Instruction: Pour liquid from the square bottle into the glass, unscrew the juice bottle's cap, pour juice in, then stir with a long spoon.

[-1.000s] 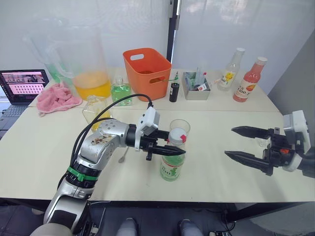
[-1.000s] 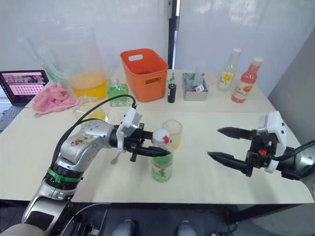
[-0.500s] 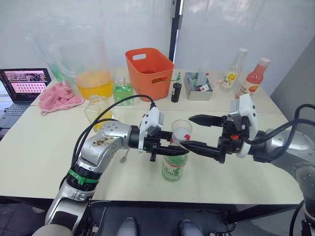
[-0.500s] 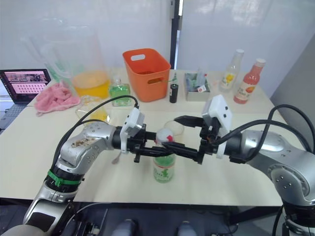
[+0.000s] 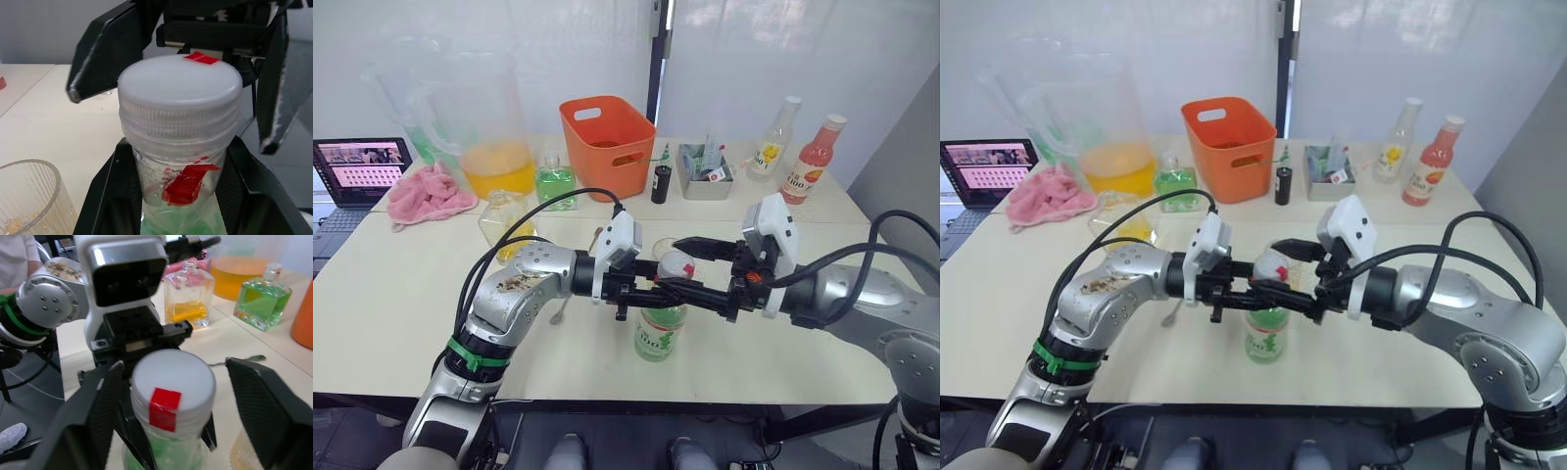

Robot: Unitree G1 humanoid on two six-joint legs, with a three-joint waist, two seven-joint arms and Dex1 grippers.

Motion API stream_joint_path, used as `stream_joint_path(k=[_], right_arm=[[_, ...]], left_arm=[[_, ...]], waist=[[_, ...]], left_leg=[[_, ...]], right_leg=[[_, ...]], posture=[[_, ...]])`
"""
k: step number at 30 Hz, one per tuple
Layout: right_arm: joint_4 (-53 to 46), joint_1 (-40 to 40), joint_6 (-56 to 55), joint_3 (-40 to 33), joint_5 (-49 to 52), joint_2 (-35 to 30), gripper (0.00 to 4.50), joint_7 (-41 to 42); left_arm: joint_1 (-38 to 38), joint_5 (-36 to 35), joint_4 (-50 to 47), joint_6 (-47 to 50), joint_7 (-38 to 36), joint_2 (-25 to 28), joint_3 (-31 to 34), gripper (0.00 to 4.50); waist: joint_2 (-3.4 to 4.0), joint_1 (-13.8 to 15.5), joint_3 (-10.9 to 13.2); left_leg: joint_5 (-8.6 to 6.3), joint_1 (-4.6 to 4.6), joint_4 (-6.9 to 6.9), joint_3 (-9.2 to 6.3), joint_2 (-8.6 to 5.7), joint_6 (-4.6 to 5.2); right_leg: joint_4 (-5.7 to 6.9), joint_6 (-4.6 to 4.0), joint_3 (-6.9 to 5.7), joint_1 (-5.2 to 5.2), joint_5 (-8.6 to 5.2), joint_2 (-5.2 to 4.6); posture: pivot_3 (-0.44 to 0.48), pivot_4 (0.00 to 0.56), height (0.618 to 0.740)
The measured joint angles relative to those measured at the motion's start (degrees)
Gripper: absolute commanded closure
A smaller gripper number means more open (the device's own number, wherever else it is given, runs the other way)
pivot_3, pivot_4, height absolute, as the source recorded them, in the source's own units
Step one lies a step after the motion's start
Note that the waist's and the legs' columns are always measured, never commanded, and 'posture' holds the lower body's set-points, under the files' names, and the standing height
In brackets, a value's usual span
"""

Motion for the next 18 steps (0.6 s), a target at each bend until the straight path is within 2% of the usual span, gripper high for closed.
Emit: stream_joint_path(k=[2,7,11,15,18], right_arm=[[0.0,0.0,0.1,0.0,0.4,0.0,2.78,-0.5],[0.5,0.1,0.1,0.0,1.9,-0.2,2.80,-0.8],[1.2,-0.2,-0.4,0.2,1.3,-1.7,2.80,2.1],[3.5,-1.5,-2.5,1.8,-2.0,-2.6,2.80,8.9],[7.7,-4.3,-6.8,5.2,-6.7,-3.8,2.80,19.1]], left_arm=[[0.0,0.0,-0.1,0.0,0.0,0.0,0.0,3.07],[0.1,-0.1,-0.2,0.1,0.0,0.0,0.0,3.07],[0.1,-0.1,-0.9,0.1,-0.2,0.1,-0.2,3.07],[0.1,-0.1,-1.6,0.1,-0.6,0.7,-0.4,3.07],[0.1,-0.4,-2.6,0.4,-1.6,1.8,-0.5,3.07]], waist=[[0.00,0.0,0.0],[0.00,0.0,0.0],[0.00,0.0,0.0],[0.00,-0.1,0.0],[0.00,-0.3,0.0]], left_leg=[[0.00,0.00,0.00,0.00,0.00,0.00],[0.00,0.00,0.00,0.00,0.00,0.00],[0.00,0.00,0.00,0.00,0.00,0.00],[0.00,0.00,-0.01,0.01,0.00,0.00],[0.00,0.00,-0.04,0.01,0.00,0.00]], right_leg=[[-0.01,-0.01,0.00,0.00,0.00,0.00],[-0.01,-0.02,0.00,0.00,-0.01,0.00],[-0.02,-0.02,0.00,0.00,-0.02,0.00],[-0.03,-0.02,0.00,0.00,-0.02,0.00],[-0.04,-0.02,0.00,-0.03,-0.03,0.00]], posture=[[0.000,0.150,0.740],[0.000,0.150,0.740],[0.000,0.150,0.740],[0.000,0.150,0.740],[0.000,0.150,0.740]])
